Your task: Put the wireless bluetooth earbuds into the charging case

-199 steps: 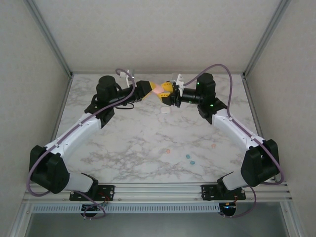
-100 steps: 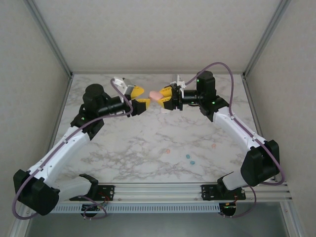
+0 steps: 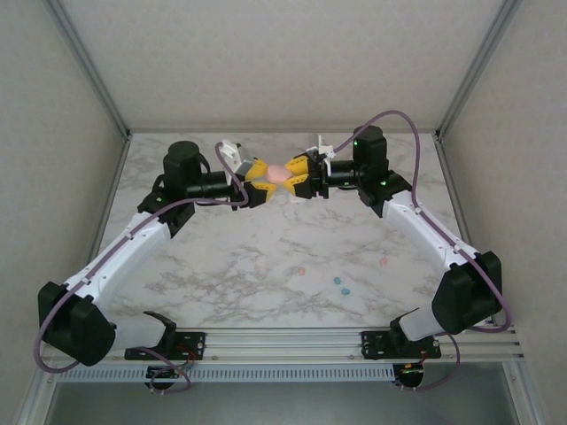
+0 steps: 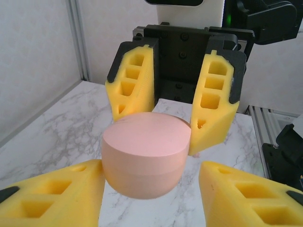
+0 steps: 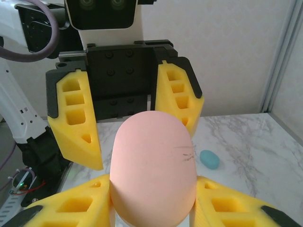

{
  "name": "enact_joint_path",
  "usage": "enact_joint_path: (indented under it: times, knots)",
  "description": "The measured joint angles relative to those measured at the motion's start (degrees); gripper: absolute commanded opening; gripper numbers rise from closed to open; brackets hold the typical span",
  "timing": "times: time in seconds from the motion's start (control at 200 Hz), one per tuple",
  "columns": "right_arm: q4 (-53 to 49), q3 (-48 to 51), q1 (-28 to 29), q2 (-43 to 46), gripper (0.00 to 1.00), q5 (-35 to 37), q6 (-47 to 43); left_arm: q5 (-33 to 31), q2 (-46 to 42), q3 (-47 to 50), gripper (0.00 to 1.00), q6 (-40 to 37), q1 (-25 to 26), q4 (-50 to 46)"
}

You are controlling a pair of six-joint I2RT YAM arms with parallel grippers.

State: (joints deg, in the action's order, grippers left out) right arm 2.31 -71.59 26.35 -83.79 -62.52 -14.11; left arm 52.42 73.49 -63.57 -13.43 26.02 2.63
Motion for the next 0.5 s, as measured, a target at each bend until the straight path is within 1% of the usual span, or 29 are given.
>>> enact_joint_path:
  times: [0.28,0.501]
  knots:
    - [0.0,-0.4,0.5,0.0,0.39,-0.3,0.0,2.6,1.7,-1.6,0.51,-0.3,0.0,-0.4]
    - [0.3,-0.4,0.6,0.0,0.39,-0.3,0.0,3.1,2.4,-1.9,0.50,-0.3,0.0,-1.0]
